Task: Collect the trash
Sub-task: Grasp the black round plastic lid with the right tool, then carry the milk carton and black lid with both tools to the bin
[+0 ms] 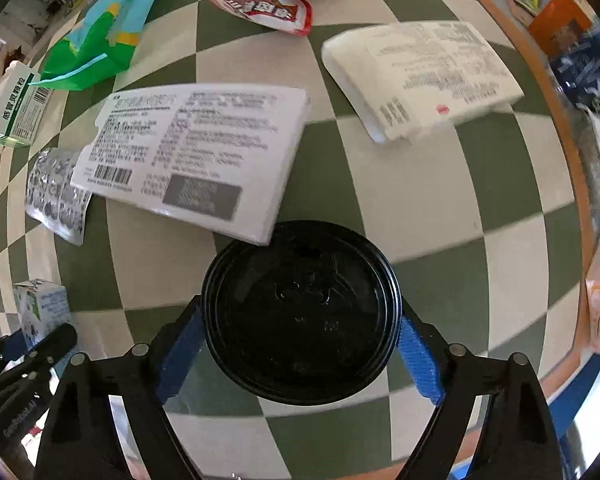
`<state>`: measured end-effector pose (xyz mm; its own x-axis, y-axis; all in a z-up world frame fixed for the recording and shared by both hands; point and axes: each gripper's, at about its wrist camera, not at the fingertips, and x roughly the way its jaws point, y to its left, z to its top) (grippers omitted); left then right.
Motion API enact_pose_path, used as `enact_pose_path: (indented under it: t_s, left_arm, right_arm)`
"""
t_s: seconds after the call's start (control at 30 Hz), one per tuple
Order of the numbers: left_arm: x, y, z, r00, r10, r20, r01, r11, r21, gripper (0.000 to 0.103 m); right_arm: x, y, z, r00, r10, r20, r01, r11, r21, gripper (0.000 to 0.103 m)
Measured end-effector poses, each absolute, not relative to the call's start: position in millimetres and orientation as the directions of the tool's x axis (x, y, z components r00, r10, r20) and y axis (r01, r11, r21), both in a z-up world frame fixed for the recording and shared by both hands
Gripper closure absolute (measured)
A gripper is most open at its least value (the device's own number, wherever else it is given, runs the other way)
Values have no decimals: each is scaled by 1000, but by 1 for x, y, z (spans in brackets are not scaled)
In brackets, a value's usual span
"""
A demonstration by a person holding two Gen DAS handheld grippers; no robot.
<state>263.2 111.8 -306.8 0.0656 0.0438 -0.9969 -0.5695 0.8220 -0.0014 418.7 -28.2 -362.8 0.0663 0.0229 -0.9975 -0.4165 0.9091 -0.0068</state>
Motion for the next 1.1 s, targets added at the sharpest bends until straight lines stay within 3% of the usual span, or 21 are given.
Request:
enact_pose_path:
  t_s: [0.23, 0.43, 0.63, 0.83, 1.1]
  left_arm:
    - [232, 95, -262, 184, 79, -980, -580, 814, -43, 55]
    - [142, 113, -230, 325, 47, -945, -567, 809, -154, 55]
    - [38, 111, -243, 391, -63, -918, -547, 787, -287, 55]
    - [-44, 100, -307, 307, -220, -926, -603, 707, -369, 55]
    - [-67, 96, -486, 175, -360, -916, -702, 607, -372, 55]
  right_arm:
    - [357, -44, -324, 116, 80, -990, -426, 904, 23, 14]
    - [275, -40, -277, 184, 163, -969, -423, 903, 72, 14]
    - [159, -60, -254, 204, 221, -954, -392, 911, 127, 14]
    - [61, -80, -307, 42, 214, -976, -387, 904, 182, 14]
    - [2, -96, -463, -153, 167, -974, -361, 908, 212, 13]
